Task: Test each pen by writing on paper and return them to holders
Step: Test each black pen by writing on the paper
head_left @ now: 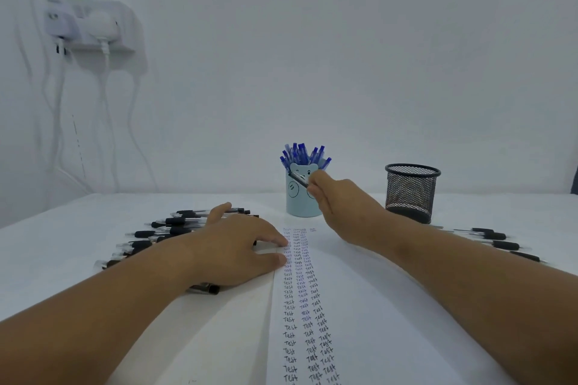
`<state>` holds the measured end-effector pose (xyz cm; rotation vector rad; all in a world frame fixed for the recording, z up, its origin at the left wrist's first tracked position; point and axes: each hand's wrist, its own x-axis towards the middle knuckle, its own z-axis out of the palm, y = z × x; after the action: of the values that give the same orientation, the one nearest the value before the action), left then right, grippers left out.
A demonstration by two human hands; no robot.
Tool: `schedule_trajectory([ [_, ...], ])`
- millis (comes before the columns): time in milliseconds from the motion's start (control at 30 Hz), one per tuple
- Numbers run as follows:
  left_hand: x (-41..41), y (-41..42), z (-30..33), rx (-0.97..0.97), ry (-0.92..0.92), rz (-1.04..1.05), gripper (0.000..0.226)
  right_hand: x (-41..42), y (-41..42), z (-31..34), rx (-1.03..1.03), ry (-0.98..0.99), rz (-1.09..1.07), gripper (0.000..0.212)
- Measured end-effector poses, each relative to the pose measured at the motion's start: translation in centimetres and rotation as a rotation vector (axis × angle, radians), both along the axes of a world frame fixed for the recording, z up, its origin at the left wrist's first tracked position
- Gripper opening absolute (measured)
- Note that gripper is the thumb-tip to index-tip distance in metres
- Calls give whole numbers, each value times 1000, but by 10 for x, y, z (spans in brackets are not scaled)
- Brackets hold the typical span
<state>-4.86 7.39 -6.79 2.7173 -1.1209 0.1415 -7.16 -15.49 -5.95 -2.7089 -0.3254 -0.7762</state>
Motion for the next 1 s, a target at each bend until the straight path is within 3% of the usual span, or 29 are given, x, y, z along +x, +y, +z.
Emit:
schedule_trajectory([
  [267, -4, -1, 4, 8, -25, 26, 34, -29, -24, 45, 95, 66, -76, 21],
  [500, -4, -3, 3, -72, -49, 37, 40, -86, -95, 52, -159, 287, -299, 4],
  [567, -3, -4, 2, -68, -26, 46, 50, -101, -114, 48, -216, 348, -365, 10],
  [700, 0, -4, -2, 16, -65, 52, 46, -113, -139, 35, -237, 385, -484, 21],
  [833, -1, -5, -2, -12, -68, 63, 50, -113, -145, 32, -255, 369, -553, 8],
  [1000, 0, -5, -1, -32, -62, 49, 48, -99, -143, 35, -244, 347, -564, 28],
])
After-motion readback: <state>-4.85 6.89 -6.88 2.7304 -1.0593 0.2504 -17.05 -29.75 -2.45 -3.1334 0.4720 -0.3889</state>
